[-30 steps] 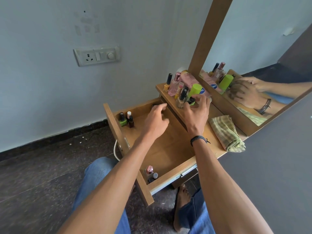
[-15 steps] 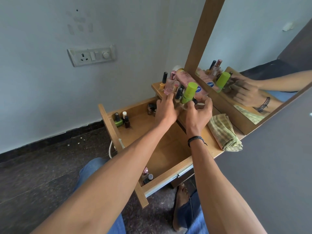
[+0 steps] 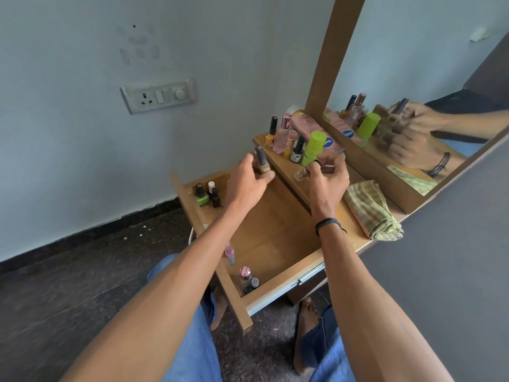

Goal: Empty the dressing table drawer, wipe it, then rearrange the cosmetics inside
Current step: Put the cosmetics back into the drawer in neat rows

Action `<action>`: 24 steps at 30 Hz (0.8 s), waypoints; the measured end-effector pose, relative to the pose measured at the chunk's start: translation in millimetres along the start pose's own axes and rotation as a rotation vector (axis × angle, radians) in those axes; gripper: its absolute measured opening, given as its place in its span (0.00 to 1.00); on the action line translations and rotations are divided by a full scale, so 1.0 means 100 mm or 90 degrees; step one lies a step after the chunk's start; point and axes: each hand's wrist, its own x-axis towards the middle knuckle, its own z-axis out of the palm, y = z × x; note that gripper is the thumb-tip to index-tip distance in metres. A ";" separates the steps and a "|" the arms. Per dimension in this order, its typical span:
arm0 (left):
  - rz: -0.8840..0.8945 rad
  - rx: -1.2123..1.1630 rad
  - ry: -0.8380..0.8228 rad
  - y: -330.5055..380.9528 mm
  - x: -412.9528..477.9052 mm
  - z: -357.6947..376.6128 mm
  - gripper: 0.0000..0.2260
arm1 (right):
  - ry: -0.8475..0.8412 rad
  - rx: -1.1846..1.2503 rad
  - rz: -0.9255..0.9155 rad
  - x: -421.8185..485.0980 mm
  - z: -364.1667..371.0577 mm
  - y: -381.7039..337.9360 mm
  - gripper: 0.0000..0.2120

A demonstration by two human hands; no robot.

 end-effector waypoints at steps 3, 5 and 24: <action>0.048 0.046 -0.001 -0.18 -0.16 -0.36 0.15 | -0.078 0.002 0.006 -0.01 -0.04 0.00 0.08; 0.066 0.099 -0.016 -0.28 -0.26 -0.56 0.14 | -0.138 -0.006 0.011 0.00 -0.08 0.00 0.06; 0.115 0.363 -0.092 -0.69 -0.63 -0.66 0.10 | -0.455 -0.220 -0.051 -1.01 -0.33 0.35 0.09</action>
